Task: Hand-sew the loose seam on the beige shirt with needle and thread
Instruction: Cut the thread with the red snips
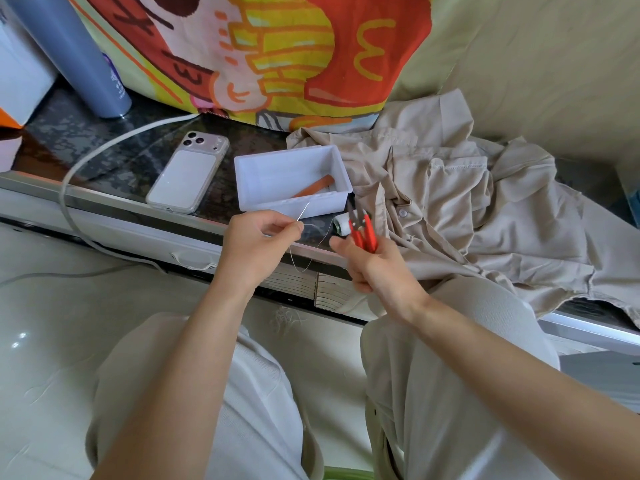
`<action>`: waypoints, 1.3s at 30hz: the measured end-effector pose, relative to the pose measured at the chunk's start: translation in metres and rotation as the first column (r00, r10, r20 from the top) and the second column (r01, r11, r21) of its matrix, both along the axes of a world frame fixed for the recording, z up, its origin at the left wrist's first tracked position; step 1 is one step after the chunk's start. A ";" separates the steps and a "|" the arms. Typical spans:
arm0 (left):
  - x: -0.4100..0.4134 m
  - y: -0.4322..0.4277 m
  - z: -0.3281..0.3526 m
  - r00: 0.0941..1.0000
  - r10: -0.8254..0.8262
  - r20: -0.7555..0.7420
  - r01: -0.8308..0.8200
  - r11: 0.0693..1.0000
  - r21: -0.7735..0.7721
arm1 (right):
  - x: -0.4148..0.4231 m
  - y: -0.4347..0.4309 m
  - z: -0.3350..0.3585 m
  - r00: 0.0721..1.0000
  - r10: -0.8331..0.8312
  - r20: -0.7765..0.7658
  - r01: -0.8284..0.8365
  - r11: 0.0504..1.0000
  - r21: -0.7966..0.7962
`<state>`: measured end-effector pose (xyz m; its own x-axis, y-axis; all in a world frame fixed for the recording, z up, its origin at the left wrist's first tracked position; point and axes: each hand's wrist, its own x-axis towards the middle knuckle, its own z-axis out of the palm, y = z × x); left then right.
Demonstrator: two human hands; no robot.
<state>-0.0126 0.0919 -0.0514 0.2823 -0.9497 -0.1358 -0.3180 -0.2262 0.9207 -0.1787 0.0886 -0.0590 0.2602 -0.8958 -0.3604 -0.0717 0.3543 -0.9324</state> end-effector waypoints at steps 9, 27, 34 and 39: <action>-0.004 0.003 0.003 0.997 -0.077 -0.026 0.078 0.996 0.051 | 0.005 -0.008 0.001 0.999 0.012 -0.032 -0.017 0.989 -0.148; 0.000 0.001 0.003 0.998 0.057 -0.031 -0.059 0.997 -0.040 | -0.001 -0.020 -0.003 0.932 0.009 -0.362 -0.078 0.981 -0.176; 0.005 -0.001 0.000 0.988 0.142 -0.064 -0.146 0.988 -0.056 | 0.017 -0.068 0.013 0.657 -0.010 -0.754 -0.381 0.858 -0.344; 0.008 -0.003 0.001 0.982 0.166 -0.089 -0.172 0.983 -0.063 | 0.034 -0.085 0.021 0.408 -0.065 -0.911 -0.533 0.793 -0.296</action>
